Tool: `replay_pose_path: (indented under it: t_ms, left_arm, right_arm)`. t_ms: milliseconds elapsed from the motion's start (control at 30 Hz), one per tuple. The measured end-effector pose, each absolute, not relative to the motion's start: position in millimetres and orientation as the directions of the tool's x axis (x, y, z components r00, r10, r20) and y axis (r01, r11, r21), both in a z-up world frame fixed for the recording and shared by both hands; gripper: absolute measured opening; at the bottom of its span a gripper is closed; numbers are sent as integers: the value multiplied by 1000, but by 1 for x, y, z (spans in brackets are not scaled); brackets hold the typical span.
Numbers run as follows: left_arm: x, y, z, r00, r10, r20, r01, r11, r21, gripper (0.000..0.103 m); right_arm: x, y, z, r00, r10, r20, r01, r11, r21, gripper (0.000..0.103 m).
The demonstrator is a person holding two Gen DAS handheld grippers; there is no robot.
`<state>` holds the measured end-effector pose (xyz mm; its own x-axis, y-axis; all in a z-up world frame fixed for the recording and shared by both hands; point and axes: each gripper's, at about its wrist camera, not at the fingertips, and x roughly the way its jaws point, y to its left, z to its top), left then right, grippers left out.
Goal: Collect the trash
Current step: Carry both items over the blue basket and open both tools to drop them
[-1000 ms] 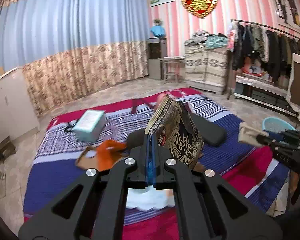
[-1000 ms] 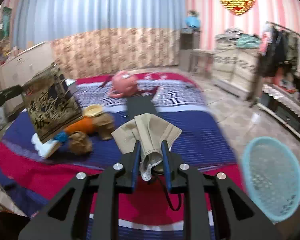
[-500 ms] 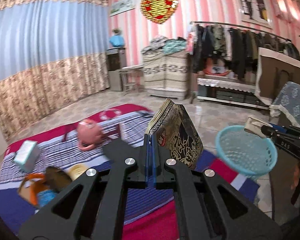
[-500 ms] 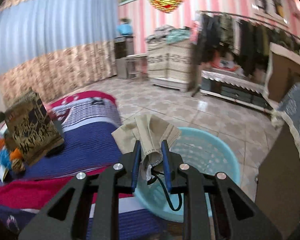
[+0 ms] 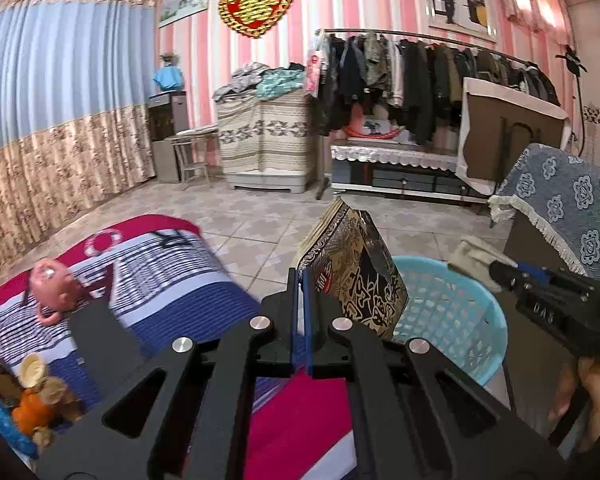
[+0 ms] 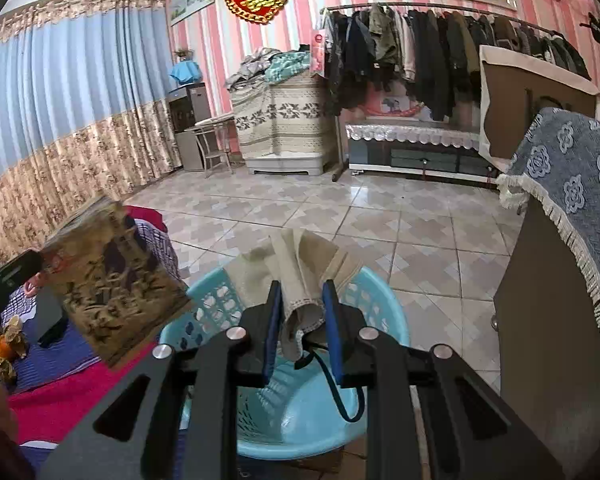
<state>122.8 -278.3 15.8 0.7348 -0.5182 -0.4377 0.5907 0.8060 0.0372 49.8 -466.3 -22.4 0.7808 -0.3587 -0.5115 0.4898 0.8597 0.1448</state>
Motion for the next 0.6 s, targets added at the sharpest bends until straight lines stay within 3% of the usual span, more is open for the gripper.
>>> replay_pose_path:
  t_ms: [367,433,500,600]
  left_arm:
    - [140,-340,-11,700,-523,-486,623,780,57,4]
    - [146,-345,-17,681,-525,-510,636,769,58,15]
    - [148,-345,-19,682,-523,-511,633,772,56,49]
    - [149,-335,-18,699,-510,-501,612,789,51,64]
  right_arm:
    - [46,-480,-35,748,-413,-519,549,825,134,21]
    - [48,-482,-37,747,-412,-522,549,824,136,21]
    - [49,-481,-39,745,-407,-529,546,827,133,21]
    - [55,-478,-43,740,-399,-542,540,833,124,21]
